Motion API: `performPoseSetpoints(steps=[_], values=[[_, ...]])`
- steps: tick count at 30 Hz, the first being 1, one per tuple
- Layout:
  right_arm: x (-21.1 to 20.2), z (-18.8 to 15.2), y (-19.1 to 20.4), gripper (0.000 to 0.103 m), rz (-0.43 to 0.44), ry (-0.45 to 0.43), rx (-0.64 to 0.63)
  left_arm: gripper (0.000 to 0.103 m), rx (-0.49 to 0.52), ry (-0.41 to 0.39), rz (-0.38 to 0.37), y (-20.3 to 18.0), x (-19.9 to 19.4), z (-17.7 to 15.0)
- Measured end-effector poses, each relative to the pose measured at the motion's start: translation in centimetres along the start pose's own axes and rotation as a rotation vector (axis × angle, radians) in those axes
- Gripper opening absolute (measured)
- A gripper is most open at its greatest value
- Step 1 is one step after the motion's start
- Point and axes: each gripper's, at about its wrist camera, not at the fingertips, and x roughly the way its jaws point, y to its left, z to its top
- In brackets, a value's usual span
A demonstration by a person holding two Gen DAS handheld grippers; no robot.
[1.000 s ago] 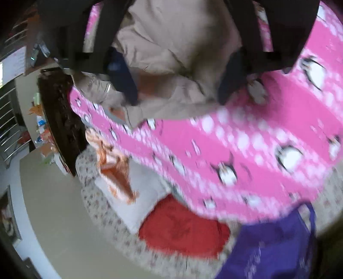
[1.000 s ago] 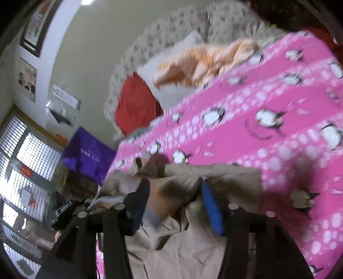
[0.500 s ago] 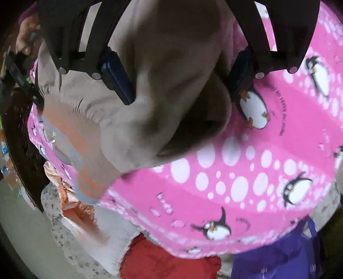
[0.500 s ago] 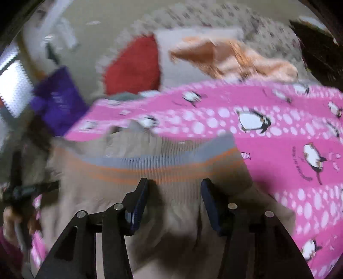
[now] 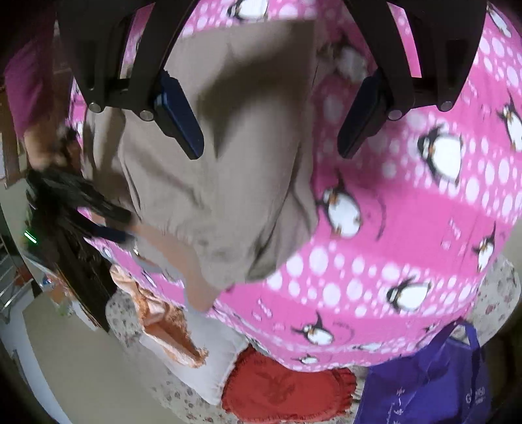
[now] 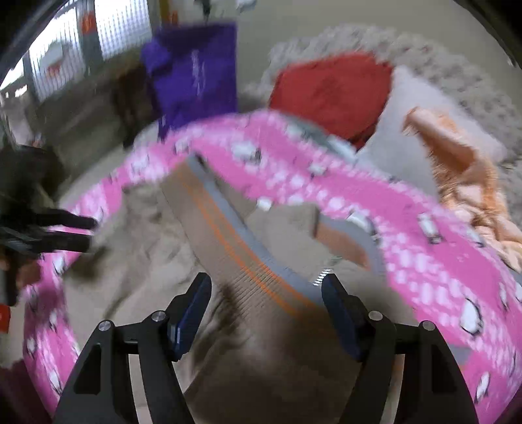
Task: Fold large clothes
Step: 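Lift the hem with both grippers and fold it over toward the collar, then lay the hem down on the jacket and open both grippers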
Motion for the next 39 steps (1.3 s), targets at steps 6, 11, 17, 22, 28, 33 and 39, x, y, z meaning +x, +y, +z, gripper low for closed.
performPoseSetpoints(steps=[6, 11, 17, 22, 28, 33, 39], values=[[1.0, -0.3, 0.4, 0.008, 0.000, 0.074, -0.069, 0.084, 0.036, 0.011, 0.028, 0.8, -1.4, -2.4], [-0.1, 1.4, 0.0, 0.007, -0.143, -0.026, -0.049, 0.084, 0.040, 0.003, 0.009, 0.8, -1.5, -3.5], [2.8, 0.8, -0.6, 0.017, -0.189, -0.031, 0.097, 0.084, 0.061, 0.050, -0.004, -0.3, 0.1, -4.1], [-5.5, -3.5, -1.3, 0.062, -0.018, -0.116, 0.289, 0.084, 0.091, 0.055, -0.002, -0.7, 0.7, -4.5], [-14.2, -17.4, -2.4, 0.074, -0.161, -0.089, 0.447, 0.084, 0.009, 0.053, -0.040, 1.0, 1.4, -5.2], [-13.2, -25.2, -3.3, 0.069, -0.179, 0.010, 0.587, 0.084, -0.009, 0.059, -0.078, 1.0, 2.1, -5.8], [-13.6, -25.8, -2.0, 0.006, -0.165, -0.062, 0.599, 0.013, 0.112, 0.106, 0.010, -1.3, 2.2, -6.9]])
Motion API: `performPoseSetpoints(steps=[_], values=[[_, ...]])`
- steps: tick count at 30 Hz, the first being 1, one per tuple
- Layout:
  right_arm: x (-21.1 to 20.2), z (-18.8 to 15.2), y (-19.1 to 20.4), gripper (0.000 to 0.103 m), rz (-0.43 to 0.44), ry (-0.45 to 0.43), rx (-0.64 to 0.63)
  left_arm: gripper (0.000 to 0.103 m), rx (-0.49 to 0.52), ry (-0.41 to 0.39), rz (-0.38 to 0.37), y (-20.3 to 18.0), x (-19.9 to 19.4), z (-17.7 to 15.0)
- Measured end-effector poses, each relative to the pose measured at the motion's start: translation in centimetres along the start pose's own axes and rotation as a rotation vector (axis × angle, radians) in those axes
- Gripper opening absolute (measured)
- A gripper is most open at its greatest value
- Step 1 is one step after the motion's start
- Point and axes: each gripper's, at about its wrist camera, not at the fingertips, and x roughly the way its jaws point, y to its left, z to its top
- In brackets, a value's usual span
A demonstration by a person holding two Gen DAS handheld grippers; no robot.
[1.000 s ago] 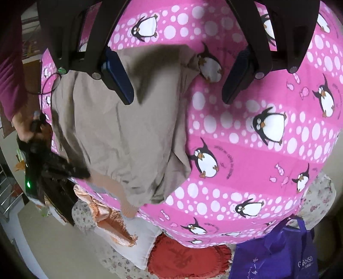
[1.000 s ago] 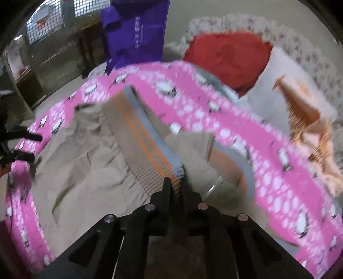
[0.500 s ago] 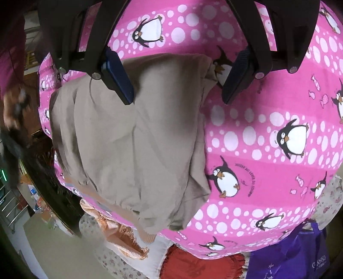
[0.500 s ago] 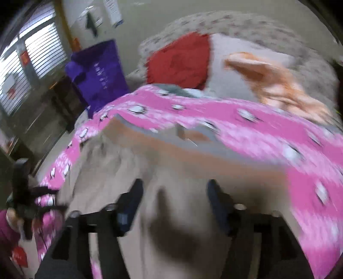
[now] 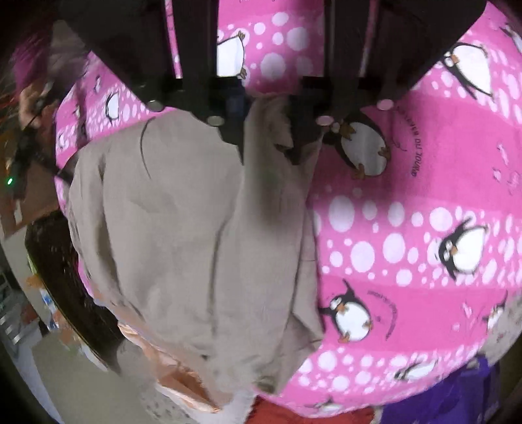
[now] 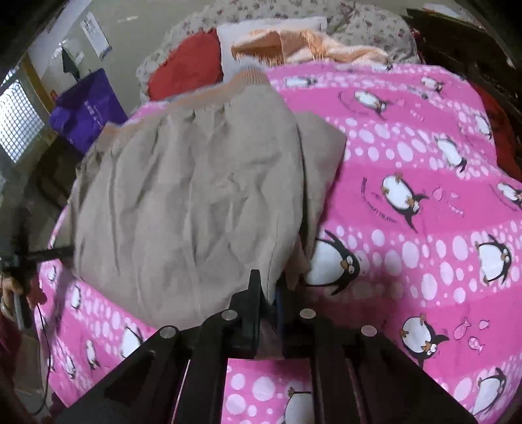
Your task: Fold large clothes
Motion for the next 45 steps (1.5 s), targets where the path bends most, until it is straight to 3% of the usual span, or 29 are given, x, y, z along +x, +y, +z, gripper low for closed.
performPoseSetpoints(steps=[5, 7, 10, 12, 13, 14, 16, 17, 19, 21, 22, 23, 24, 25, 28, 31, 33, 35, 38, 41, 45], values=[[-3.4, 0.3, -1.7, 0.000, -0.054, -0.017, -0.022, 0.009, 0.074, -0.065, 0.002, -2.2, -4.2, -0.1], [-2.9, -0.3, -3.1, 0.000, -0.055, 0.003, 0.021, 0.008, 0.083, -0.065, 0.020, -1.7, -3.7, -0.5], [-0.2, -1.3, -2.7, 0.000, -0.080, 0.056, 0.009, 0.007, -0.020, -0.005, 0.061, 1.2, -1.3, -0.6], [0.3, -1.6, -2.3, 0.000, -0.100, 0.060, -0.007, 0.006, -0.073, -0.017, 0.050, 2.8, -1.4, -0.7], [0.3, -1.6, -2.4, 0.000, -0.097, 0.060, -0.002, 0.000, -0.075, -0.034, 0.078, 3.2, -1.9, -0.5], [0.0, -1.4, -2.5, 0.000, -0.096, 0.057, -0.001, 0.000, -0.073, -0.046, 0.096, 3.5, -2.4, -0.6], [-0.7, -1.1, -2.8, 0.000, -0.099, 0.057, 0.000, 0.000, -0.088, -0.067, 0.045, 4.2, -3.7, -0.5], [-1.2, -0.8, -2.8, 0.002, -0.123, 0.048, -0.004, 0.000, -0.086, -0.082, 0.016, 4.2, -4.5, -0.6], [-2.7, -0.4, -2.6, 0.018, -0.135, -0.003, 0.010, 0.000, -0.051, -0.107, 0.040, 3.3, -5.7, -0.5], [-4.3, 0.4, -2.0, 0.029, -0.100, -0.063, 0.048, 0.006, -0.013, -0.126, 0.067, 1.8, -6.4, -0.4], [-4.9, 0.9, -1.3, 0.031, -0.062, -0.096, 0.057, 0.021, 0.000, -0.130, 0.062, 1.2, -6.6, -0.5], [-4.9, 1.5, -0.1, 0.031, -0.004, -0.111, 0.051, 0.049, 0.009, -0.133, 0.056, 0.5, -6.5, -0.3], [-4.5, 2.1, 1.3, 0.033, 0.042, -0.100, 0.032, 0.061, 0.010, -0.144, 0.056, -0.2, -6.5, -0.3], [-3.4, 2.6, 3.3, 0.033, 0.080, -0.075, -0.001, 0.066, 0.012, -0.171, 0.046, -1.0, -6.5, -0.3], [0.1, 3.8, 9.0, 0.033, 0.106, -0.037, -0.140, 0.066, 0.032, -0.167, 0.050, -2.2, -5.3, 0.1], [3.3, 5.6, 13.7, 0.033, 0.090, -0.044, -0.269, 0.066, 0.056, -0.143, 0.154, -3.3, -2.9, 0.6], [5.1, 7.0, 15.7, 0.033, 0.122, -0.037, -0.291, 0.066, 0.069, -0.122, 0.195, -3.5, -1.2, 0.7], [6.8, 7.9, 16.9, 0.033, 0.089, -0.047, -0.317, 0.066, 0.075, -0.115, 0.230, -3.3, 0.0, 0.9], [10.3, 8.5, 16.4, 0.033, -0.062, -0.029, -0.322, 0.068, 0.066, -0.117, 0.237, -3.3, 0.6, 0.9], [12.5, 8.6, 14.3, 0.032, -0.011, 0.008, -0.212, 0.071, 0.070, -0.122, 0.252, -3.2, 0.8, 1.0], [10.4, 8.4, 14.6, 0.034, 0.008, -0.002, -0.186, 0.071, 0.078, -0.119, 0.260, -3.5, 0.9, 0.9]])
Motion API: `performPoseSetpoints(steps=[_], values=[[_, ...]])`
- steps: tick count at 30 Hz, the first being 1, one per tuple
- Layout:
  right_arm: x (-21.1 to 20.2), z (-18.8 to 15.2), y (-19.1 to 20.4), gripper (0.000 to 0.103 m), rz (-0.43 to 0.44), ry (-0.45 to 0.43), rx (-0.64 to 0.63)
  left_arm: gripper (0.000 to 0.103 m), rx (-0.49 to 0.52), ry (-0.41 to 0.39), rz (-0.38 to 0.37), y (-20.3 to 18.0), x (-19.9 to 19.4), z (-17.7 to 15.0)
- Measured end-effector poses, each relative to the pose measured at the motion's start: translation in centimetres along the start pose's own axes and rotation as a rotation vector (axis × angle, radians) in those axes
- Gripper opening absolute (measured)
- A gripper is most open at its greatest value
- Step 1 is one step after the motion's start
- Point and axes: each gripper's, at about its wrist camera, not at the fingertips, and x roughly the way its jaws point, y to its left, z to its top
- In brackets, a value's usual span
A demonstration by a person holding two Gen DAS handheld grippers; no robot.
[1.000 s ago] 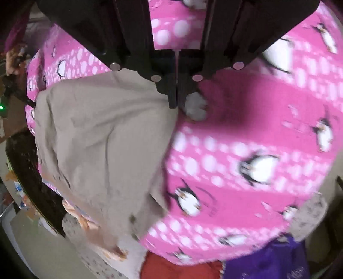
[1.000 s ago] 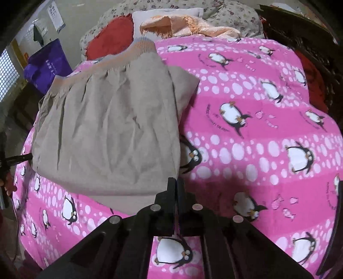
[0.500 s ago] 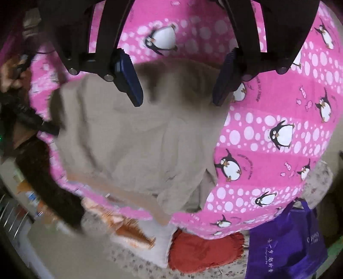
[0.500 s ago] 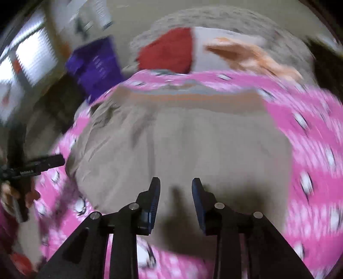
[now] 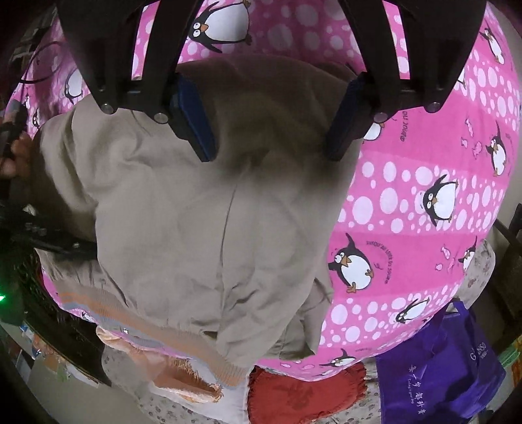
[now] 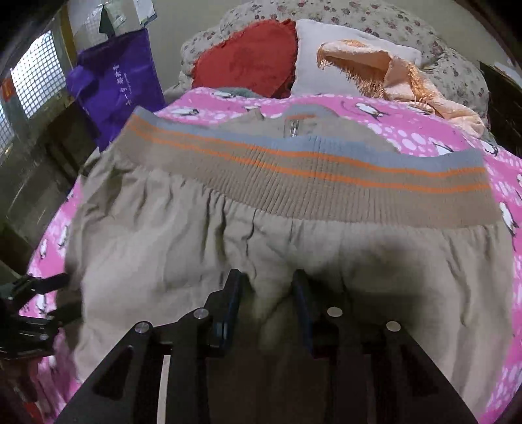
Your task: Fold large clothes
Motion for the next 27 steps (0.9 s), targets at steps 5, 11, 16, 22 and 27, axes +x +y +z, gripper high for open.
performPoseSetpoints(steps=[5, 11, 16, 22, 27], values=[[-3.3, 1.0, 1.2, 0.046, 0.035, -0.085, -0.035, 0.071, -0.026, 0.002, -0.010, 0.1, -0.7, 0.3], [-1.9, 3.7, 3.6, 0.047, 0.050, -0.124, -0.103, 0.071, -0.038, -0.013, -0.008, 0.7, -1.0, 0.9], [2.5, 6.4, 6.6, 0.046, 0.068, -0.118, -0.158, 0.071, -0.063, 0.015, -0.019, 1.5, -0.2, 0.5], [7.0, 7.9, 8.6, 0.053, -0.021, -0.068, -0.204, 0.071, -0.117, 0.028, -0.014, 2.7, 0.5, 0.7], [3.3, 7.1, 7.4, 0.051, 0.018, -0.074, -0.201, 0.071, -0.137, 0.040, -0.037, 2.6, 0.2, 0.9]])
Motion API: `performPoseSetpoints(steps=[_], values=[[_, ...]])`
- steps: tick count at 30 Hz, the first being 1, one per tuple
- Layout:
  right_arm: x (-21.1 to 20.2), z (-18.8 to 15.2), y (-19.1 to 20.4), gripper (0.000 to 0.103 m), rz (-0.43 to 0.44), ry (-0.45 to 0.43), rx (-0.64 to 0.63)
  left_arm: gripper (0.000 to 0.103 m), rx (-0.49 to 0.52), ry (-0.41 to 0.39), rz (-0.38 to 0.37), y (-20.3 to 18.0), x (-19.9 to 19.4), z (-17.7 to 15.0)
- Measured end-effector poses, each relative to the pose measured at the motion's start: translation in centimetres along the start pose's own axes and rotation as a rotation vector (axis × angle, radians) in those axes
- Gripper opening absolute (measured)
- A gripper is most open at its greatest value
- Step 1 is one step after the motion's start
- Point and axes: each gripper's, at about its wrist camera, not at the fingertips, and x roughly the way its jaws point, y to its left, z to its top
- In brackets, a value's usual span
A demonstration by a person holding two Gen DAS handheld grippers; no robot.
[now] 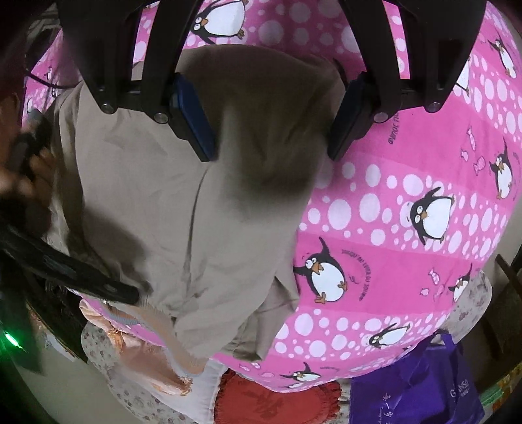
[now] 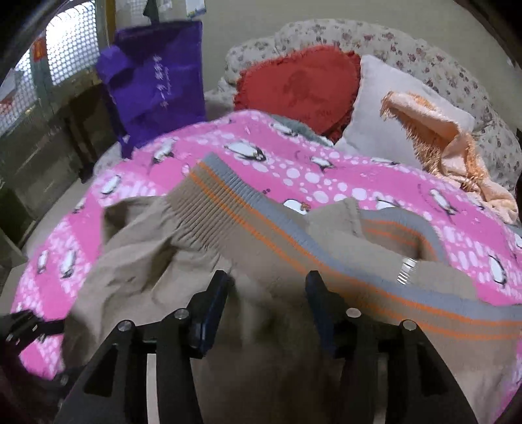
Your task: Fold large clothes
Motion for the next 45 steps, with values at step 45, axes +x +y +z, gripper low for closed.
performPoseSetpoints(steps=[45], values=[[-12.4, -16.2, -13.2, 0.057, -0.183, 0.145, 0.329, 0.074, 0.047, -0.058, 0.100, -3.5, -1.5, 1.2]])
